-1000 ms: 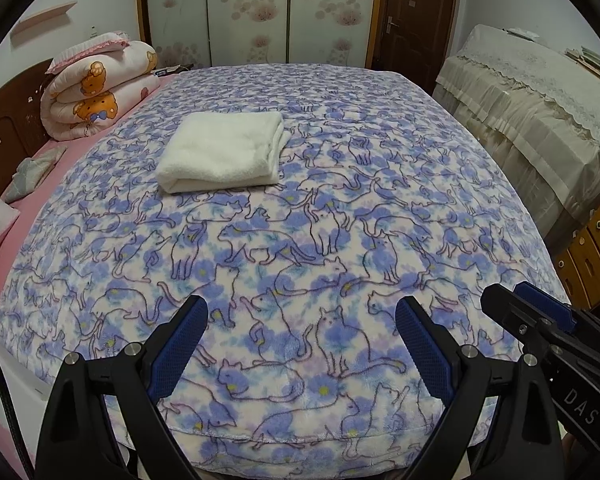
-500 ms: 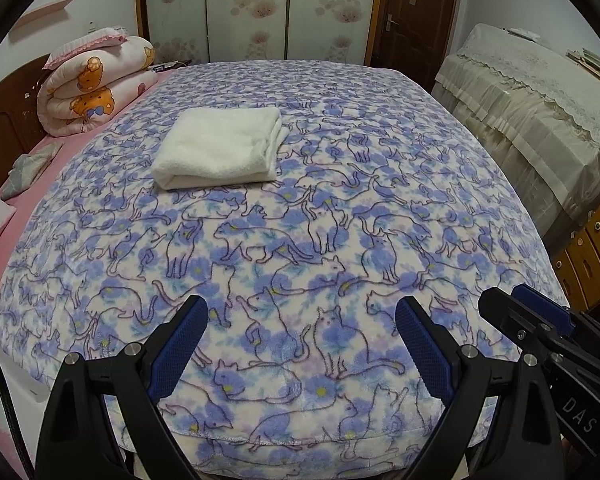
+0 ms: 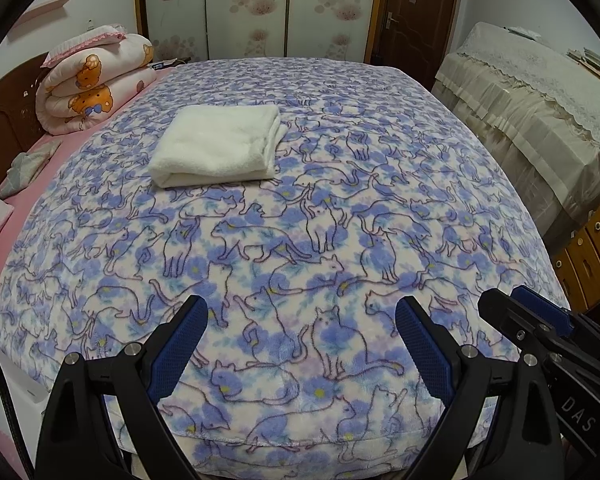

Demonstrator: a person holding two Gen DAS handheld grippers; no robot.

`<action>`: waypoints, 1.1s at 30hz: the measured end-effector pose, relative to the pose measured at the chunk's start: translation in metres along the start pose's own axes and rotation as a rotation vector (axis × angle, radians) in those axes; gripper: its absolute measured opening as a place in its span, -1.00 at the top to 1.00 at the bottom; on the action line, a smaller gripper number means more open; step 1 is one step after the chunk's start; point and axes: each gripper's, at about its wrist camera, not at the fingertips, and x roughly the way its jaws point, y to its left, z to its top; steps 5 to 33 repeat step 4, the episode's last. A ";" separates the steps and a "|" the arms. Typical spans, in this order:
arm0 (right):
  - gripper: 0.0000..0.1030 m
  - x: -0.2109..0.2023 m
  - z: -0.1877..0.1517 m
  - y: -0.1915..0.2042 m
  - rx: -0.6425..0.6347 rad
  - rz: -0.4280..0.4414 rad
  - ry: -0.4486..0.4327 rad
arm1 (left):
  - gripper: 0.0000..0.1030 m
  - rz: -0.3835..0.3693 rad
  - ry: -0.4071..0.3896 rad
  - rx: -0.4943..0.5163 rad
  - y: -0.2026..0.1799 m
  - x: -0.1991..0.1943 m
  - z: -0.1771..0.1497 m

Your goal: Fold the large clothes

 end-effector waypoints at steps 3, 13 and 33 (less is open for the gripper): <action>0.11 0.001 0.001 -0.001 -0.003 0.001 0.000 | -0.83 -0.001 0.002 -0.001 -0.001 0.001 -0.001; 0.11 0.001 0.000 -0.001 -0.003 0.002 0.000 | -0.83 -0.001 0.003 -0.001 -0.001 0.002 0.000; 0.11 0.001 0.000 -0.001 -0.003 0.002 0.000 | -0.83 -0.001 0.003 -0.001 -0.001 0.002 0.000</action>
